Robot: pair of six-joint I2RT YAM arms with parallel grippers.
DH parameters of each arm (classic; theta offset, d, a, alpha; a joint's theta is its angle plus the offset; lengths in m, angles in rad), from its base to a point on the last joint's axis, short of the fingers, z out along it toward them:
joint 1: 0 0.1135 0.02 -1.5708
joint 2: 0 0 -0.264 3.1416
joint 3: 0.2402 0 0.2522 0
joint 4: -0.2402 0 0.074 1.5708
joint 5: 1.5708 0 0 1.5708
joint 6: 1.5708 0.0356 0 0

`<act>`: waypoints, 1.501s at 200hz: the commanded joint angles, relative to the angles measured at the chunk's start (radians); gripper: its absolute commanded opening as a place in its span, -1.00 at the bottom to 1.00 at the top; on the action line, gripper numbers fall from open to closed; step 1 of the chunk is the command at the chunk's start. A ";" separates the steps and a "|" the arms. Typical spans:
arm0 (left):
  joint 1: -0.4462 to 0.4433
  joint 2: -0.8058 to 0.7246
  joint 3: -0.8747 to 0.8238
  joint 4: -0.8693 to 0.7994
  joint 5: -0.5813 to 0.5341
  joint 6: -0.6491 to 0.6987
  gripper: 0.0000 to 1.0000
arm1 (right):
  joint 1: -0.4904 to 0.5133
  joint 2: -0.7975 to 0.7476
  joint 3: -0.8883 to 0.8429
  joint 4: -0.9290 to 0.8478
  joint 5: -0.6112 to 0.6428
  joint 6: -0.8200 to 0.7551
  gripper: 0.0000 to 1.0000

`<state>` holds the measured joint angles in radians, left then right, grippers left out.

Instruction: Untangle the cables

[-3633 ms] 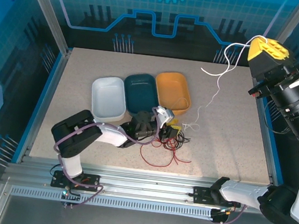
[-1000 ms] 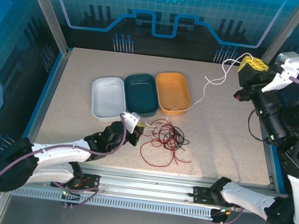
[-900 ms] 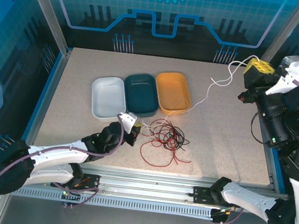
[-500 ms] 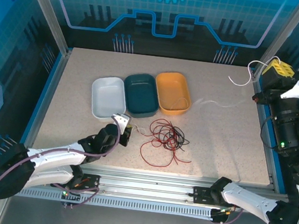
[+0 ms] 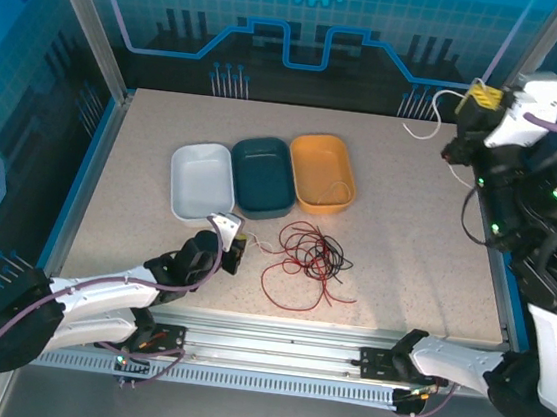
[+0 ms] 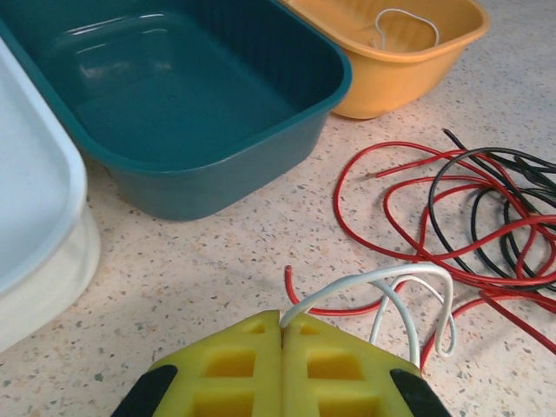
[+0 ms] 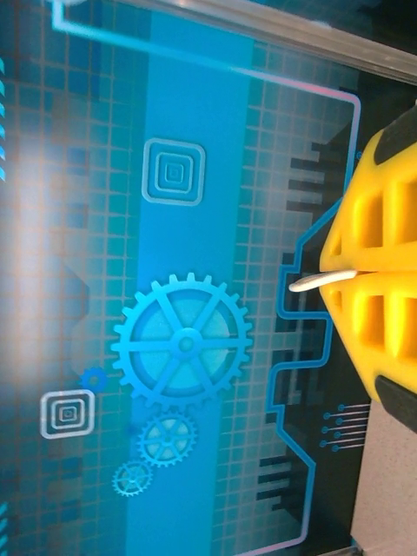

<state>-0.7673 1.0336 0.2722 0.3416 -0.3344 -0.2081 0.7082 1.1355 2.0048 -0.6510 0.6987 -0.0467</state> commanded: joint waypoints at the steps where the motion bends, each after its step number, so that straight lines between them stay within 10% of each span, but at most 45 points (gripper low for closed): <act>1: 0.007 -0.014 0.008 0.022 0.050 -0.014 -1.00 | 0.013 0.059 0.058 0.001 -0.025 -0.027 -1.00; 300: 0.007 0.122 0.028 0.168 0.151 -0.056 -1.00 | -0.258 0.628 0.235 0.012 -0.390 0.168 -1.00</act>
<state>-0.7673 1.1774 0.2741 0.5014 -0.1997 -0.2386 0.4633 1.7382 2.2330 -0.6197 0.3275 0.1024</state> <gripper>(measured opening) 0.041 0.040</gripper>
